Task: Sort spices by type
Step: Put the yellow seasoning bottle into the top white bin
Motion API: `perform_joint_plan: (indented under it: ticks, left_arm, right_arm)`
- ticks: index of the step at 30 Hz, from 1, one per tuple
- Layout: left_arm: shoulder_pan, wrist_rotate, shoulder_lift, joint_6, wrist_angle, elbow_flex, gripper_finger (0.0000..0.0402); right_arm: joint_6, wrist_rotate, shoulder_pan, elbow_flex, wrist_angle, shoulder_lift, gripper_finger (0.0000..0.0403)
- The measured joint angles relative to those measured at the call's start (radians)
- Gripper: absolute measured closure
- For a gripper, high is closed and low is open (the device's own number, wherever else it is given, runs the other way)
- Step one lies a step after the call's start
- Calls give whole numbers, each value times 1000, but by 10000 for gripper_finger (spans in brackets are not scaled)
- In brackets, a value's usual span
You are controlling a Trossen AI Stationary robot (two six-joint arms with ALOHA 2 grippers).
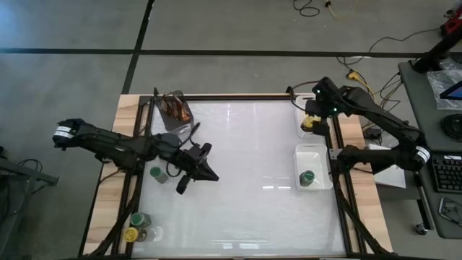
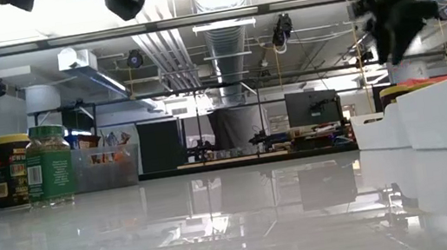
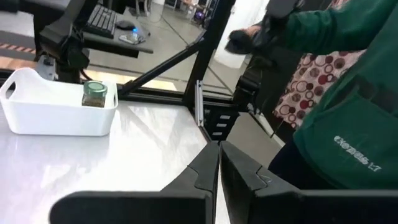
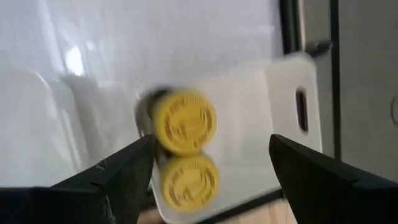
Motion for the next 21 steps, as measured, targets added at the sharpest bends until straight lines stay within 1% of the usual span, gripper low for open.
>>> perform_joint_plan:
  ticks: [2,4,6,9,10,13,17,21]
  left_arm:
    - [0,-1,33,0,2,18,401]
    - [0,0,73,-24,-3,41,401]
    - [0,9,109,-129,-28,66,401]
    - [7,59,153,-295,-105,130,401]
    - [11,88,164,-324,-158,158,401]
    - [18,128,200,-275,-342,258,401]
    - [18,128,258,-190,-613,418,401]
    - [16,128,339,-179,-900,585,401]
  right_arm:
    - [41,-49,19,38,3,0,95]
    - [94,-63,46,70,17,0,93]
    - [152,-62,78,100,35,0,93]
    - [242,-62,143,145,38,0,99]
    - [276,-62,172,159,39,0,103]
    - [381,-43,267,186,55,0,112]
    - [496,52,408,208,82,7,119]
    - [589,170,542,242,83,43,121]
